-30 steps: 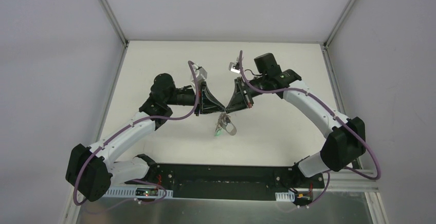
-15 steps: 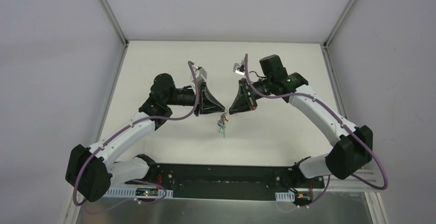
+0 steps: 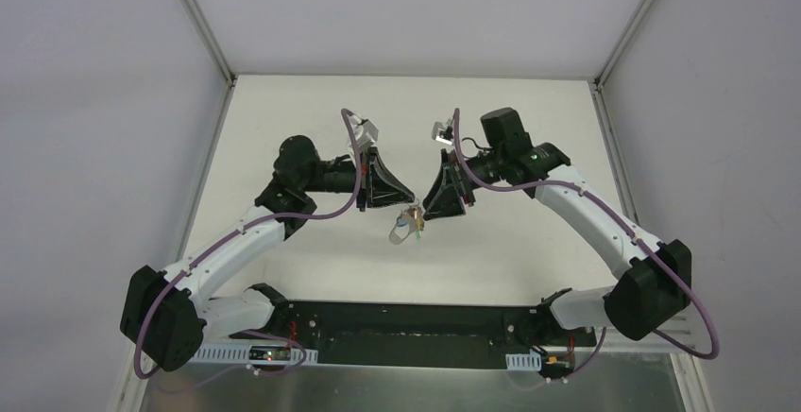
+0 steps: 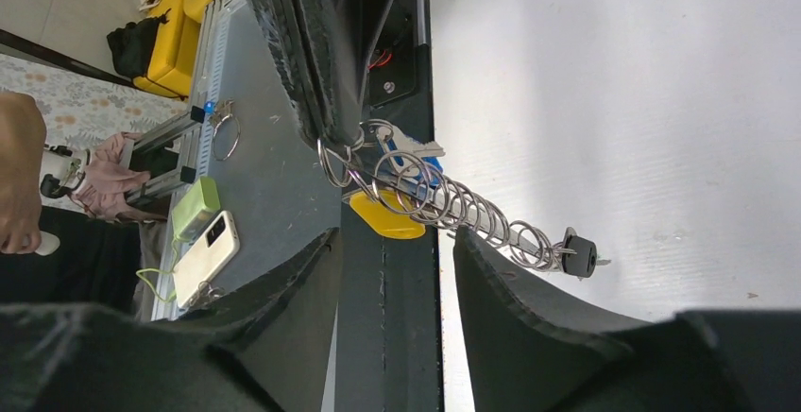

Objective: Put the keys on the keyring

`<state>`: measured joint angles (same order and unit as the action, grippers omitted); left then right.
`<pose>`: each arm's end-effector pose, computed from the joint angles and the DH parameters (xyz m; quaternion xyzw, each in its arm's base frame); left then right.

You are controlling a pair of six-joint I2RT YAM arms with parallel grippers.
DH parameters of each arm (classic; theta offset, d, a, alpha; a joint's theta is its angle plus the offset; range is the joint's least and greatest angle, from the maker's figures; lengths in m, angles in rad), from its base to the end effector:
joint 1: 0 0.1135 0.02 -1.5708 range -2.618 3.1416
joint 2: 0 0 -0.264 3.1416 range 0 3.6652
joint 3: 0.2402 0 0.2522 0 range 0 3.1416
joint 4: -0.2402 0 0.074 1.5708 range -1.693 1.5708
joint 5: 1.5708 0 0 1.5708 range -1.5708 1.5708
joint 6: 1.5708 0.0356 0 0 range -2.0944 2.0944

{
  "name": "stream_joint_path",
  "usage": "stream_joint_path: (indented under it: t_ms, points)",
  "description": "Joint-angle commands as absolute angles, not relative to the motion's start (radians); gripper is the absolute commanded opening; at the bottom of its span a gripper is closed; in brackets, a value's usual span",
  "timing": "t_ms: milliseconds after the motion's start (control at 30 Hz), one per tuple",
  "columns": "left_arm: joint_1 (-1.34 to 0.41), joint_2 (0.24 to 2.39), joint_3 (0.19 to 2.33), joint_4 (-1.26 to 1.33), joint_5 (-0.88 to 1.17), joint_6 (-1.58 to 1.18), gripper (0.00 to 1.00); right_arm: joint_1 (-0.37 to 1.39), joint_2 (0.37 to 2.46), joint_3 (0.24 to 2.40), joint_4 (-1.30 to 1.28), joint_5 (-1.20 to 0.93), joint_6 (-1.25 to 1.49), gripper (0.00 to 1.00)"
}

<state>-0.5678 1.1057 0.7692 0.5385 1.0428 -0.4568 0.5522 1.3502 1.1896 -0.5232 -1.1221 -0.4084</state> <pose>0.1881 -0.1564 0.3437 0.4157 0.5259 -0.6038 0.4312 0.2241 0.1757 0.3347 -0.5558 0.5728 0.5055 0.3279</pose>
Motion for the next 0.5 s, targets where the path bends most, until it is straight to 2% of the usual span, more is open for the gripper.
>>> stream_joint_path:
  t_ms: [0,233,467]
  points:
    - [-0.563,1.095,0.782,0.645,1.03,-0.502,0.0,0.57,1.328,1.177,-0.48,-1.146,-0.42,0.52]
    - [-0.563,1.103,0.784,0.63,0.999,-0.508,0.0,0.584,1.345,1.19,-0.48,-1.131,-0.417,0.54]
    - [-0.561,1.097,0.778,0.607,1.004,-0.485,0.0,0.572,1.312,1.189,-0.483,-1.029,-0.419,0.55]
